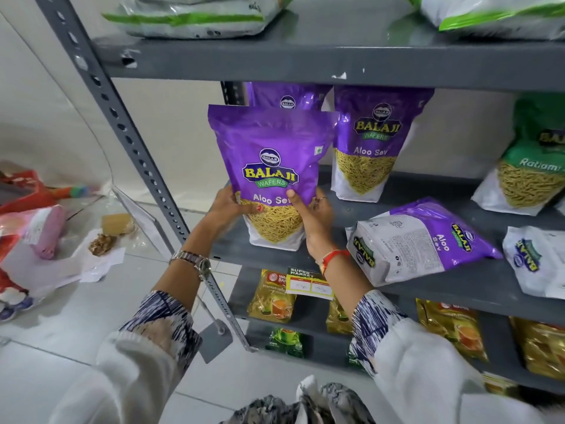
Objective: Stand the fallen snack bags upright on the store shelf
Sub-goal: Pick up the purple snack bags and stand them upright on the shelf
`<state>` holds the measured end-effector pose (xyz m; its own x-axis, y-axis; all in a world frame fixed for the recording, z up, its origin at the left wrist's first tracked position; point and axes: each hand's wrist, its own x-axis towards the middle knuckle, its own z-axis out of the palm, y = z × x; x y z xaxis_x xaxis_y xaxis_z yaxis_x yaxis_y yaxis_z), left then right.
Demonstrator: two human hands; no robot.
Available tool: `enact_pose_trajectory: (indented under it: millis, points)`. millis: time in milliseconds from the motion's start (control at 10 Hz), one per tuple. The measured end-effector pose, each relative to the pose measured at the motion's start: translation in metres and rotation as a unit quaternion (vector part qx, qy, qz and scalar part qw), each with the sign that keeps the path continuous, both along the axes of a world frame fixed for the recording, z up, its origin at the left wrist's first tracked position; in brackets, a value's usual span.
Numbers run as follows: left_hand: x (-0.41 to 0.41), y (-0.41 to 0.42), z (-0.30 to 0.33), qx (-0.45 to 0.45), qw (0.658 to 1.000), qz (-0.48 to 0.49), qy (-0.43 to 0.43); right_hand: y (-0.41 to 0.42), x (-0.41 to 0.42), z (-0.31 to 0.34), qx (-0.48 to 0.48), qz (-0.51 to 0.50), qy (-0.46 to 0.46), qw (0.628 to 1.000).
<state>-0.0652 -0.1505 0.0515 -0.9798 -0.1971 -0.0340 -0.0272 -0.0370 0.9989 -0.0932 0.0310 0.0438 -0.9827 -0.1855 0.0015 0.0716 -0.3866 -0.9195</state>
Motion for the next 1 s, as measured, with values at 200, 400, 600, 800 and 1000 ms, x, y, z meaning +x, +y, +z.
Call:
enact_pose_trajectory:
  millis: [200,400,600,800,1000]
  points:
    - [0.006,-0.002,-0.004,0.007,0.999,0.033,0.018,0.001,0.009,0.005,0.025,0.008,0.012,1.0]
    - [0.033,0.047,-0.006,0.025,0.909,0.378,0.173,0.072,0.012,0.003,0.052,-0.178,0.049,0.981]
    - [0.034,0.169,-0.016,-0.124,0.928,0.236,0.261,0.163,-0.004,-0.013,0.007,-0.464,-0.009,0.886]
    - [-0.062,0.245,0.009,-0.271,0.962,-0.032,-0.028,0.205,0.003,-0.04,0.111,-0.345,-0.317,0.876]
    - [-0.11,0.258,0.001,-0.389,0.888,-0.156,-0.19,0.221,0.009,-0.044,0.073,-0.226,-0.324,0.916]
